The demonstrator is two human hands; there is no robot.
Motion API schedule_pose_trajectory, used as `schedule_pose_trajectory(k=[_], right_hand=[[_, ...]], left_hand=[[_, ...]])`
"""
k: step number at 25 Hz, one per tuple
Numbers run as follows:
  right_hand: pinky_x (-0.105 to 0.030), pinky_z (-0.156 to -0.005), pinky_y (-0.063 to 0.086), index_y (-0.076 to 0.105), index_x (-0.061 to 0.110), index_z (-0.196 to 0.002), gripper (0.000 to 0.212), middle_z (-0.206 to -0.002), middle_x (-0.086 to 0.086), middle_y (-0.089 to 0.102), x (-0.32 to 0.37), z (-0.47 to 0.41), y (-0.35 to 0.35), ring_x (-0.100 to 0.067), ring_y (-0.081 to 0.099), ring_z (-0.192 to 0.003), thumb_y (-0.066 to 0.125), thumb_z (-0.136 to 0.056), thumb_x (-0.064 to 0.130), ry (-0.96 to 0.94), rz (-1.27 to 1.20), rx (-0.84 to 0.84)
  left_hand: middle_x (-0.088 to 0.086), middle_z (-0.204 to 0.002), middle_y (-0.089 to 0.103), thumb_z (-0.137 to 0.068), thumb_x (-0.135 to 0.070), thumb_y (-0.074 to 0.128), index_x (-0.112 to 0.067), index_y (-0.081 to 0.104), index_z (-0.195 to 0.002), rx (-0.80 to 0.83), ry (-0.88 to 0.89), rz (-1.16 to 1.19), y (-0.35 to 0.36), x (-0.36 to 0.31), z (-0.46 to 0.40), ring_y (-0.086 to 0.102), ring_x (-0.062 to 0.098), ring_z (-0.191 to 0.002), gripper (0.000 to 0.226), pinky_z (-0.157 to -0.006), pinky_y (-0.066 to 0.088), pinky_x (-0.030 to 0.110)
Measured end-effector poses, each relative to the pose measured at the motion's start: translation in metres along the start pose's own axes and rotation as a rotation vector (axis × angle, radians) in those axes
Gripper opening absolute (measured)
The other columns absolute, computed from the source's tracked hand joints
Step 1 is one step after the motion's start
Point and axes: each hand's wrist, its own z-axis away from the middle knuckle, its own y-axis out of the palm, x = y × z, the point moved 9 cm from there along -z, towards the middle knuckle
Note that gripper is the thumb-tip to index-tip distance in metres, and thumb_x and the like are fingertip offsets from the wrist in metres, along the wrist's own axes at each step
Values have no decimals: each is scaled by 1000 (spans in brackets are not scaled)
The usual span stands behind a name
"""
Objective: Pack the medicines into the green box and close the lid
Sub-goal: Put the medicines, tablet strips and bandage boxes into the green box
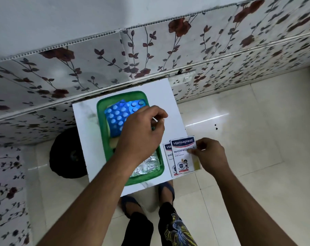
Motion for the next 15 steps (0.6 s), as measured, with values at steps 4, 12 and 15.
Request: schedule_pose_trajectory(k=[4,12,15], right_hand=[[-36,-64,60,69,9,-80,8,-72,0,75,13,17,-43,-29,71,-78,72,-83,3,19,-467,5],[-26,-64,56,75,12,-94,13,-84,-4,77,129,59,-32,-15,71,-74,75,-81,11,-221,-608,165],[-23,-65,47,69,21,-108,30,-96,3,71,81,29,-36,-16,68,-90,77,-80,27,-113,-179,-81]], left_hand=[[-12,-92,65,-90,-17,61,-23,69,-104,26,-50,26,4,-2,6,60,1,-74,18,-71,54,29],[-9,-94,71,-85,-6,69,-39,44,-135,-138,-395,313,-55,26,25,70,-4,-76,65,-56,54,15],[-6,-98,64,-85,-7,70,-37,39,-138,-279,-429,68,-97,55,22,69,3,-77,69,-51,51,16]])
